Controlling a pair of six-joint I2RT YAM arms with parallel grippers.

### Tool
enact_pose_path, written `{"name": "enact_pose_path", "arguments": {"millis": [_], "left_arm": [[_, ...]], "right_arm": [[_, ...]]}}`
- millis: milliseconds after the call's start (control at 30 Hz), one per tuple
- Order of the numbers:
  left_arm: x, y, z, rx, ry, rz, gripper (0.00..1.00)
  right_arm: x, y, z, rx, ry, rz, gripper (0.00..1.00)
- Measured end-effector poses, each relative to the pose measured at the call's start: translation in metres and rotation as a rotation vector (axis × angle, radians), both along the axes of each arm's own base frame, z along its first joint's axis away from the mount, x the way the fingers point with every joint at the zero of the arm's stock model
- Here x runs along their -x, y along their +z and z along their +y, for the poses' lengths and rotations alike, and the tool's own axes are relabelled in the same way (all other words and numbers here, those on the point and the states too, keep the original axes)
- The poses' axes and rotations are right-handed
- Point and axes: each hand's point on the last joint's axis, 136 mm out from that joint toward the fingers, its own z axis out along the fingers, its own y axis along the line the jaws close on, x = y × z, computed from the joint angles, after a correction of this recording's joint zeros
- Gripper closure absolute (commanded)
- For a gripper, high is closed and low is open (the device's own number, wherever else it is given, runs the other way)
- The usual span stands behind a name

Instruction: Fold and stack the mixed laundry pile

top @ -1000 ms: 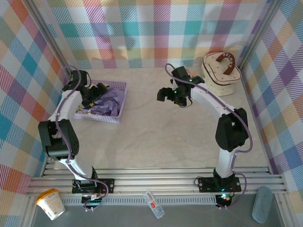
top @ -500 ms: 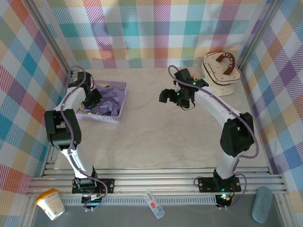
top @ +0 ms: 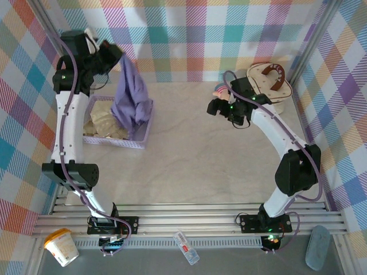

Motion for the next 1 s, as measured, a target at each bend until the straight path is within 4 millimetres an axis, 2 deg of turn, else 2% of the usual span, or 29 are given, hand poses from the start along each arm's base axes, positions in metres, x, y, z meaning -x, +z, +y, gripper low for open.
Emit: {"name": "enact_pose_path", "arguments": {"millis": [67,167,233,267,333,367,433,467,500,533,567,600,633,700,733,767,833,900,1000], "left_arm": [[0.018,0.038,-0.033,0.035,-0.093,-0.097,1.00],[0.043,0.068,-0.083,0.078,-0.238,-0.174,1.00],[0.054,0.072,-0.120,0.098,-0.335,-0.187,1.00],[0.058,0.067,-0.140,0.102,-0.383,-0.178,1.00],[0.057,0.045,-0.177,0.100,-0.460,-0.126,1.00],[0.054,0.028,-0.195,0.091,-0.488,-0.086,1.00],[0.043,-0.026,-0.228,0.052,-0.524,0.033,1.00],[0.038,-0.059,-0.243,0.027,-0.539,0.104,0.86],[0.035,-0.098,-0.258,-0.002,-0.556,0.185,0.49],[0.034,-0.138,-0.271,-0.027,-0.574,0.273,0.27],[0.036,-0.175,-0.282,-0.053,-0.589,0.359,0.10],[0.039,-0.211,-0.293,-0.081,-0.607,0.447,0.01],[0.044,-0.241,-0.301,-0.108,-0.619,0.520,0.00],[0.053,-0.287,-0.305,-0.165,-0.628,0.628,0.00],[0.060,-0.301,-0.303,-0.194,-0.630,0.667,0.00],[0.065,-0.310,-0.300,-0.220,-0.629,0.691,0.00],[0.067,-0.313,-0.284,-0.256,-0.600,0.701,0.00],[0.064,-0.313,-0.258,-0.263,-0.548,0.712,0.00],[0.053,-0.319,-0.195,-0.237,-0.400,0.743,0.00]], "right_arm": [[-0.002,0.001,-0.005,-0.002,-0.012,-0.001,0.01],[-0.004,0.004,-0.014,-0.005,-0.034,-0.008,0.01],[-0.003,0.006,-0.021,-0.008,-0.052,-0.015,0.01],[-0.003,0.007,-0.027,-0.005,-0.069,-0.018,0.01],[-0.002,0.008,-0.040,0.008,-0.107,-0.019,0.01],[-0.001,0.008,-0.049,0.019,-0.136,-0.019,0.01],[0.003,0.007,-0.066,0.050,-0.190,-0.013,0.01],[0.006,0.006,-0.075,0.071,-0.214,-0.007,0.01],[0.011,0.005,-0.083,0.094,-0.237,-0.003,0.01],[0.016,0.004,-0.091,0.114,-0.256,0.000,0.01],[0.020,0.003,-0.096,0.130,-0.267,0.003,0.01],[0.024,0.003,-0.101,0.146,-0.277,0.003,0.01],[0.029,0.002,-0.103,0.156,-0.279,0.005,0.03],[0.036,0.002,-0.105,0.165,-0.277,0.010,0.08],[0.038,0.001,-0.104,0.165,-0.269,0.012,0.11],[0.040,-0.001,-0.103,0.162,-0.262,0.014,0.13],[0.043,-0.007,-0.094,0.145,-0.235,0.026,0.15],[0.047,-0.017,-0.078,0.123,-0.192,0.045,0.17],[0.046,-0.039,-0.048,0.078,-0.127,0.105,0.21]]}}
